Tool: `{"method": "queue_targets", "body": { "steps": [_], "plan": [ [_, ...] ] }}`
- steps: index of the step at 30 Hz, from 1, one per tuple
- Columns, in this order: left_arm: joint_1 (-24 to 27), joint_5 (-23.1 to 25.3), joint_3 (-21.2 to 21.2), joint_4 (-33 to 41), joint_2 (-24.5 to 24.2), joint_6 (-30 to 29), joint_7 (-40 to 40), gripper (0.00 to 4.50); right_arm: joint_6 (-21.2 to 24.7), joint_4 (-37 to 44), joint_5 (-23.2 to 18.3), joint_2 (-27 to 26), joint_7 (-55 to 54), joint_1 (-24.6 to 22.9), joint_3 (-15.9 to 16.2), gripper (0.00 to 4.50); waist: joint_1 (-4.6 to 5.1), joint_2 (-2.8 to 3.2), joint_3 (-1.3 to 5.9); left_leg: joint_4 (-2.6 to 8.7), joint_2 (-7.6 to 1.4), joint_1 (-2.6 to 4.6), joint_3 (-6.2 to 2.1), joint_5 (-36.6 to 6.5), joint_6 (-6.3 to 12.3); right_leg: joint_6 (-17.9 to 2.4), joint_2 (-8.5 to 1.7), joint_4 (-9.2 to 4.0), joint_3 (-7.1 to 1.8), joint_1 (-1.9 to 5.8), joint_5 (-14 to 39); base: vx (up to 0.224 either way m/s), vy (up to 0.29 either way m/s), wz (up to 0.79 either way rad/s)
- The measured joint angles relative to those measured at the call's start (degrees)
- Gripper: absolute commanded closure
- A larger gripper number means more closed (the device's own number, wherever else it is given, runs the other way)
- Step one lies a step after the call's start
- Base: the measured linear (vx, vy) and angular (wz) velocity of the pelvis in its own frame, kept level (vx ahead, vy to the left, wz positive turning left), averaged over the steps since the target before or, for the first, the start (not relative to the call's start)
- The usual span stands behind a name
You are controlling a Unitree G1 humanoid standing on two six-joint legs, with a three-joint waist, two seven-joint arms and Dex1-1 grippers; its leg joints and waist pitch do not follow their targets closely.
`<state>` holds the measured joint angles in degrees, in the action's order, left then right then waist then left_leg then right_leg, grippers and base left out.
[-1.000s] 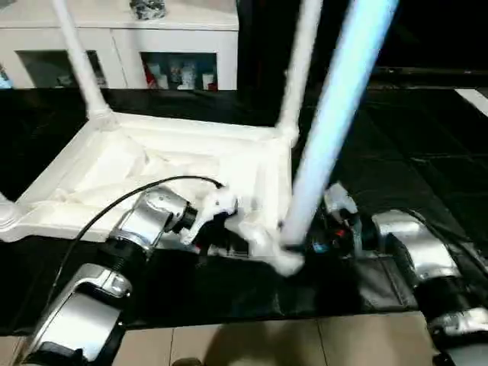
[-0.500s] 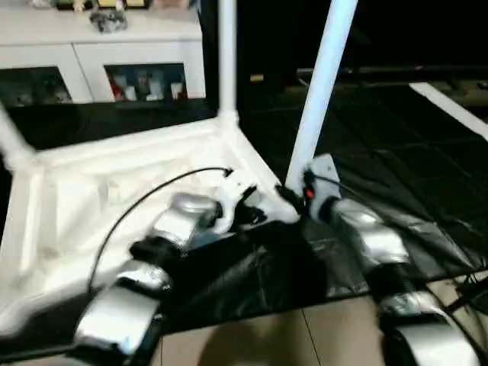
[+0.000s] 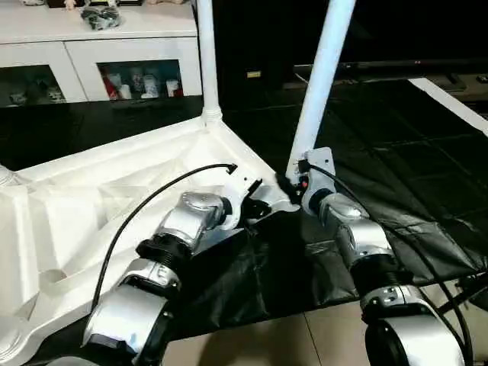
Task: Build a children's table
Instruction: Rotate leg to tighten
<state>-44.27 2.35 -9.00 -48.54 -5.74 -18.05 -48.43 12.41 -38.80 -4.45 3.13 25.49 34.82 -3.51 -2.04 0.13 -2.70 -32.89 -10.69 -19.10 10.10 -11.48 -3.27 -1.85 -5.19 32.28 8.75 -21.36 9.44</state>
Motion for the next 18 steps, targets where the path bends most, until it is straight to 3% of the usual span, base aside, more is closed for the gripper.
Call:
{"method": "queue_targets", "body": {
  "steps": [3, 6, 9, 11, 13, 18],
  "plan": [
    [0.96, -0.27, -0.68, 1.78, -2.33, 0.99, -3.88, 4.5, 0.6, 2.11, -0.28, 2.99, 6.26, -1.66, 2.41, 1.04, -0.14, -0.01, 0.0, 0.01, -0.05, -0.33, 0.1, -0.04, -0.07, -0.23, 0.01, 0.42, -0.06, -0.5, 0.01, 0.0, 0.0, 0.0],
    [1.88, -0.49, -2.19, 3.57, -5.59, 2.36, -10.06, 4.5, 0.32, 3.47, -0.67, 8.24, 16.61, -4.18, 4.97, 0.86, -1.1, -0.25, -0.07, -0.1, -0.14, -0.61, 0.09, 0.08, 0.14, -0.54, 0.01, 0.85, -0.03, -0.86, 0.26, 0.0, 0.0, 0.0],
    [2.29, -0.48, -3.89, 5.02, -8.62, 3.65, -16.34, 4.5, -1.34, 3.65, -0.84, 10.86, 23.7, -4.23, 6.79, 0.86, -1.55, -0.25, -0.07, -0.21, -0.21, -0.99, 0.1, 0.1, 0.15, -0.59, 0.04, 1.03, -0.03, -1.23, 0.25, 0.0, 0.0, 0.0],
    [2.97, -0.51, -5.37, 6.54, -10.19, 4.71, -20.96, 4.5, -2.39, 3.46, -1.64, 12.16, 28.62, -4.95, 7.76, 0.86, -2.35, -0.24, -0.07, -0.45, -0.21, -1.09, 0.11, 0.09, 0.14, -0.6, 0.01, 1.22, -0.07, -1.58, 0.25, 0.0, 0.0, 0.0],
    [3.4, -0.48, -6.18, 7.33, -11.03, 5.64, -23.81, 4.5, -4.07, 3.71, -2.14, 12.84, 32.21, -5.74, 8.47, 0.86, -3.28, -0.26, -0.08, -0.75, -0.23, -1.27, 0.11, 0.03, 0.07, -0.64, -0.04, 1.45, -0.1, -1.72, 0.27, 0.0, 0.0, 0.0],
    [3.62, -0.38, -8.66, 8.0, -13.55, 7.66, -29.72, 4.5, -3.7, 5.76, -4.79, 17.6, 44.45, -6.22, 10.48, 0.86, -3.77, -0.25, -0.11, -1.16, -0.2, -1.27, 0.13, -0.14, -0.14, -0.66, -0.11, 1.75, -0.23, -1.68, 0.26, 0.0, 0.0, 0.0]
  ]
}}
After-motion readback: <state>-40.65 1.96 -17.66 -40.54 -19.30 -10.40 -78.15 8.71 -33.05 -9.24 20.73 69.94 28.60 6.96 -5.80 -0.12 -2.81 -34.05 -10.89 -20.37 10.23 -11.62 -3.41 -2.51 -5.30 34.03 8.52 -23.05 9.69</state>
